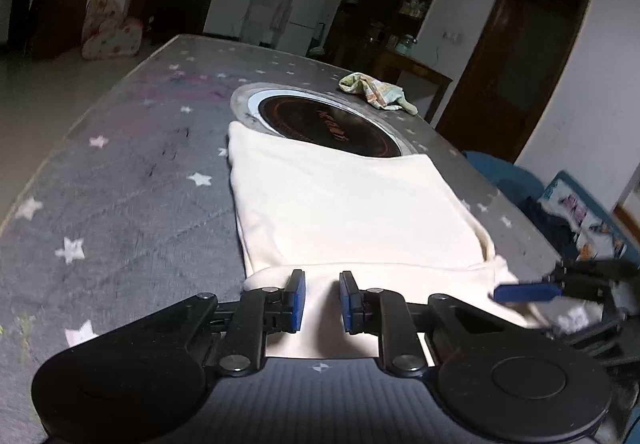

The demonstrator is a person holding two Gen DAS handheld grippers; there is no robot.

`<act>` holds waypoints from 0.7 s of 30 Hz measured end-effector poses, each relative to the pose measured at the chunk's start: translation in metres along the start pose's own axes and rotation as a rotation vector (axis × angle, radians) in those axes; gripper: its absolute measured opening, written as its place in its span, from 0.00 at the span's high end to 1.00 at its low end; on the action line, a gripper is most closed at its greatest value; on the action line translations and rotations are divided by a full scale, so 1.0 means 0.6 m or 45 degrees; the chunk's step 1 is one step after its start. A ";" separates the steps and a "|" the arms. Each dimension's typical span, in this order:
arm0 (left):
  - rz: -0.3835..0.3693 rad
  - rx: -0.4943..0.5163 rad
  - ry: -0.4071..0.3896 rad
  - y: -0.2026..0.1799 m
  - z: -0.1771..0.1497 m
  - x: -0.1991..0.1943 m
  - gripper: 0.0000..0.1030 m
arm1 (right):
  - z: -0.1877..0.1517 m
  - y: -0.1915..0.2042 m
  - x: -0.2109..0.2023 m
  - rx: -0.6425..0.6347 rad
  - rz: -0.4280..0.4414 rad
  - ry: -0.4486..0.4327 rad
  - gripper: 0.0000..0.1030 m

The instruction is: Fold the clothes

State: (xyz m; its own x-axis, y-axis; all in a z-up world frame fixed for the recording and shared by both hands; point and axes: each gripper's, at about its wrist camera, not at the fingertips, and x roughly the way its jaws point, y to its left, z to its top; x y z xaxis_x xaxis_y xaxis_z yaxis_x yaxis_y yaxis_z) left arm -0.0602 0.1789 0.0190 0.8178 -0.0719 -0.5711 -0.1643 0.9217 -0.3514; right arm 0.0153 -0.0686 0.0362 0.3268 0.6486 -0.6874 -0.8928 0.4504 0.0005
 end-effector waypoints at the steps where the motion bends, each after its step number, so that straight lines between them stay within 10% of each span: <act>1: -0.001 -0.008 0.002 0.001 0.000 0.001 0.80 | -0.003 -0.001 0.000 0.009 0.000 0.002 0.51; 7: 0.002 0.039 -0.035 -0.019 0.009 -0.016 0.61 | 0.002 -0.005 -0.008 0.010 -0.022 -0.017 0.49; 21: -0.006 0.043 -0.010 -0.018 0.007 0.016 0.50 | 0.007 -0.014 0.038 0.058 -0.011 -0.054 0.19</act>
State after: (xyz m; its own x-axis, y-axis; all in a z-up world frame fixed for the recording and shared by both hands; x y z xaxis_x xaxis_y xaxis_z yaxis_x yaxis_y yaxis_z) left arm -0.0484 0.1700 0.0208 0.8229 -0.0736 -0.5634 -0.1417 0.9337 -0.3290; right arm 0.0317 -0.0551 0.0233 0.3481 0.6694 -0.6563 -0.8753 0.4828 0.0282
